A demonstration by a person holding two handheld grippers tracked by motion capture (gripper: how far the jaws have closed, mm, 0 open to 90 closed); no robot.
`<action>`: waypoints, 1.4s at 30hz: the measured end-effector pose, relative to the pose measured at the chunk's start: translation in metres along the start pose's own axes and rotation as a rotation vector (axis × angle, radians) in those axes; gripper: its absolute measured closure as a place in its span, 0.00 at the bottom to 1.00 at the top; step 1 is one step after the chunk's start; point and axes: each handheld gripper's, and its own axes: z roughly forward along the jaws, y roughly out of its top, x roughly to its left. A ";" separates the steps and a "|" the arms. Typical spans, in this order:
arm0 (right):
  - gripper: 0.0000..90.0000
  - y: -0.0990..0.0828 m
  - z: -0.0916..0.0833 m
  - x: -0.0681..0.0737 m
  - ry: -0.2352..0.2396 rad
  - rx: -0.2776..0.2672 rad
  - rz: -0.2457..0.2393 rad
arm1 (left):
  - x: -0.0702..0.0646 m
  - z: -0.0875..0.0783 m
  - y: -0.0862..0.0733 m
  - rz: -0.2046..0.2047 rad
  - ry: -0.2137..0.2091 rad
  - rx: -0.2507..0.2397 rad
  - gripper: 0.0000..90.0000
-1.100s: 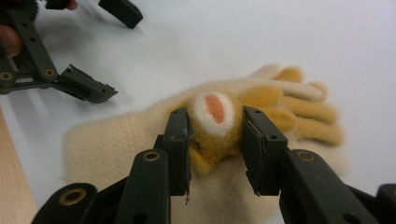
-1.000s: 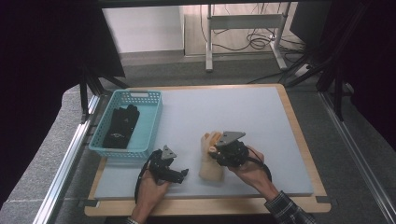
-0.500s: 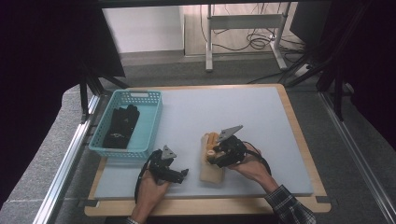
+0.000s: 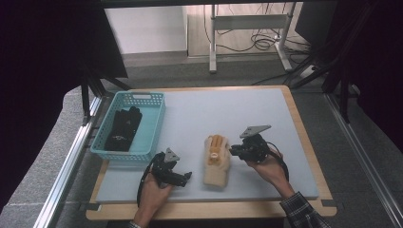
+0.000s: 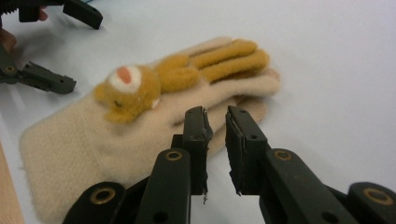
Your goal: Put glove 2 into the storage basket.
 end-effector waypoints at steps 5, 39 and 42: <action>0.71 -0.001 0.009 -0.002 0.005 -0.027 0.046 | 0.000 0.000 0.000 -0.003 -0.001 0.000 0.01; 0.88 -0.061 0.009 0.020 0.055 -0.003 0.019 | -0.001 -0.004 -0.003 -0.019 0.012 -0.001 0.03; 0.89 -0.061 0.014 0.028 0.075 -0.010 -0.003 | 0.002 -0.008 -0.007 -0.036 0.019 -0.002 0.03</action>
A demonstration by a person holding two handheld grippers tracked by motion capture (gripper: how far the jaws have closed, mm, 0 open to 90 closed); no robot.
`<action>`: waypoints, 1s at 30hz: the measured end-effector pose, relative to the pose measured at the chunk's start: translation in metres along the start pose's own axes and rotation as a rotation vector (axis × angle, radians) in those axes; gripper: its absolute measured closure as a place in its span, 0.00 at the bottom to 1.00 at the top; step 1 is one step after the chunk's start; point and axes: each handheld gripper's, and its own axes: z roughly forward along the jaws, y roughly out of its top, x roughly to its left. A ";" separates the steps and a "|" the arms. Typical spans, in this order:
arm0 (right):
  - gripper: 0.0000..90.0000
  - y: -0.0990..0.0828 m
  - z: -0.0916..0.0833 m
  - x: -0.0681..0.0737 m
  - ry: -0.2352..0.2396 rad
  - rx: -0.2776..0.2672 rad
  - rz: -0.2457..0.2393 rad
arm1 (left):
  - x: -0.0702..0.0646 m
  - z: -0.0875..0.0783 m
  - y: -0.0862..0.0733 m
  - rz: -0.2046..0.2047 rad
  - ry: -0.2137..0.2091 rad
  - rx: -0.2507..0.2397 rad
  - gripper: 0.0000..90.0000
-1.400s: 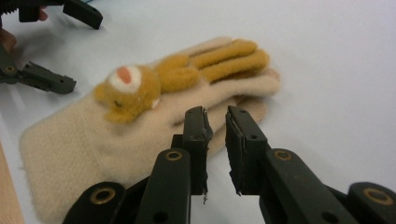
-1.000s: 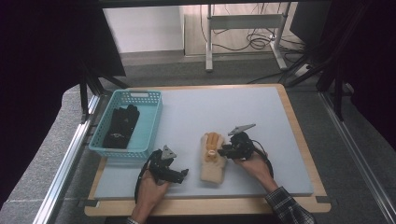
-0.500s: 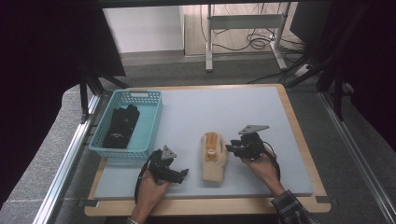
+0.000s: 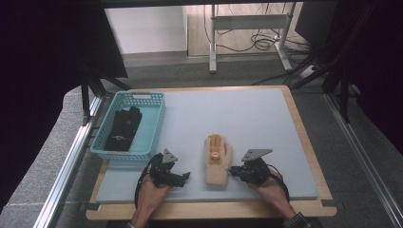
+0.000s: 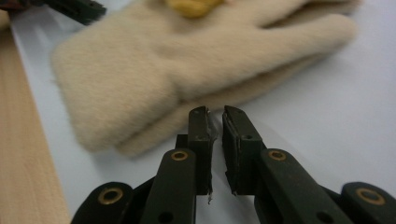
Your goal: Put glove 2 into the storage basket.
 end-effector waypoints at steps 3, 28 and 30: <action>0.89 0.004 0.005 0.007 -0.003 0.004 -0.026 | 0.003 -0.003 -0.003 -0.001 0.002 0.002 0.02; 0.85 0.044 0.060 0.041 -0.039 -0.010 -0.135 | 0.017 -0.014 -0.016 -0.005 0.010 0.011 0.00; 0.84 0.044 0.058 0.041 -0.041 -0.003 -0.136 | 0.017 -0.014 -0.016 -0.006 0.010 0.010 0.00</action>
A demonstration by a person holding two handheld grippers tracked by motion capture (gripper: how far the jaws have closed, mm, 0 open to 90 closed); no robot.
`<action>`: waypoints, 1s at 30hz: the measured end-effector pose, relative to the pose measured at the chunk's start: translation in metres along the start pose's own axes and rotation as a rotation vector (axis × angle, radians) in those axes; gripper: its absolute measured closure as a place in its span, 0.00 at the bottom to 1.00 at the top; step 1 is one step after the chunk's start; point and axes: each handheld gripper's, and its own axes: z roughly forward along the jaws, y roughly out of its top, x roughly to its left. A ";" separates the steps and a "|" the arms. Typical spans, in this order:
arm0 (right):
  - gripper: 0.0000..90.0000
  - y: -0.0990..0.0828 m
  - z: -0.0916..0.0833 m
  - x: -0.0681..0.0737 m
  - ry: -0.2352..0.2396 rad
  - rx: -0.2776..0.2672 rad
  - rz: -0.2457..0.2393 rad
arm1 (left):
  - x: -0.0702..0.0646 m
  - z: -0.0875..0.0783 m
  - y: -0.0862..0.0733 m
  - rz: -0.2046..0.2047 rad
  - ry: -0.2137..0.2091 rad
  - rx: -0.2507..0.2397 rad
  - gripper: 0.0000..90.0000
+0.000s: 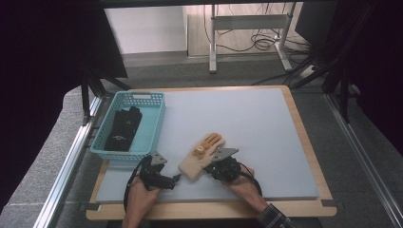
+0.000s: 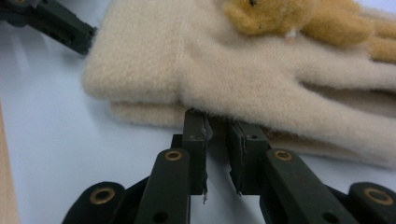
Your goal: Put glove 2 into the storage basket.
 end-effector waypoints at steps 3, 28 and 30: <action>0.80 -0.002 -0.007 0.002 -0.024 0.007 -0.021 | 0.000 0.000 0.000 0.000 0.001 -0.004 0.00; 0.25 -0.072 -0.093 -0.088 -0.293 -0.026 0.173 | 0.000 0.000 -0.001 -0.001 -0.001 -0.011 0.01; 0.24 -0.077 -0.094 -0.092 -0.299 -0.022 0.189 | 0.000 -0.001 -0.001 0.000 0.000 -0.010 0.01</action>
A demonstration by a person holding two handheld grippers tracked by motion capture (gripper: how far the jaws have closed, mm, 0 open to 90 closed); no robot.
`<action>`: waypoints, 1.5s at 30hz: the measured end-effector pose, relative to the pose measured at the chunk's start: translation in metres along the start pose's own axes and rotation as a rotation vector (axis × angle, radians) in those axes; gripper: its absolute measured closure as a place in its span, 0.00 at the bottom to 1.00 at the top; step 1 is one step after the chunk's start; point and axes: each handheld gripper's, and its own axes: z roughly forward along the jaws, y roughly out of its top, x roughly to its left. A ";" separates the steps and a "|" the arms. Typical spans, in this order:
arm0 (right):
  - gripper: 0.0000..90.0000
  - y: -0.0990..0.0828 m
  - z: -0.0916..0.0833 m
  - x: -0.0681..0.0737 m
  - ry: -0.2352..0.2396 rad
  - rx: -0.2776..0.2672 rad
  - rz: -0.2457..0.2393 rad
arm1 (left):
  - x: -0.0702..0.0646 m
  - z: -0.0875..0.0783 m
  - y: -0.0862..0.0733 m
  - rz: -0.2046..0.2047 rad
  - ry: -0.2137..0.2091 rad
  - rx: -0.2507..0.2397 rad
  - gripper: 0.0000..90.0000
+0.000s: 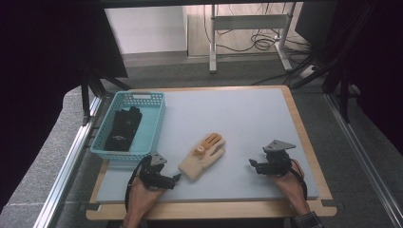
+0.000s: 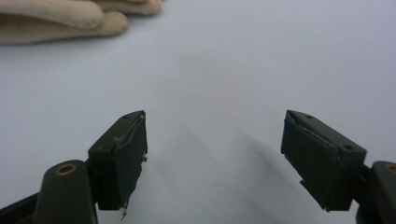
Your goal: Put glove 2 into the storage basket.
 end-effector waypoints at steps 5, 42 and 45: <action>0.21 -0.007 0.003 -0.007 -0.009 0.023 0.019 | 0.000 -0.001 0.000 -0.005 0.000 -0.006 0.03; 0.19 -0.008 0.005 -0.010 0.001 0.032 0.041 | -0.048 0.039 0.101 0.095 -0.087 0.104 0.01; 0.19 -0.008 0.005 -0.010 0.001 0.030 0.041 | -0.050 0.051 0.104 0.090 -0.079 0.131 0.02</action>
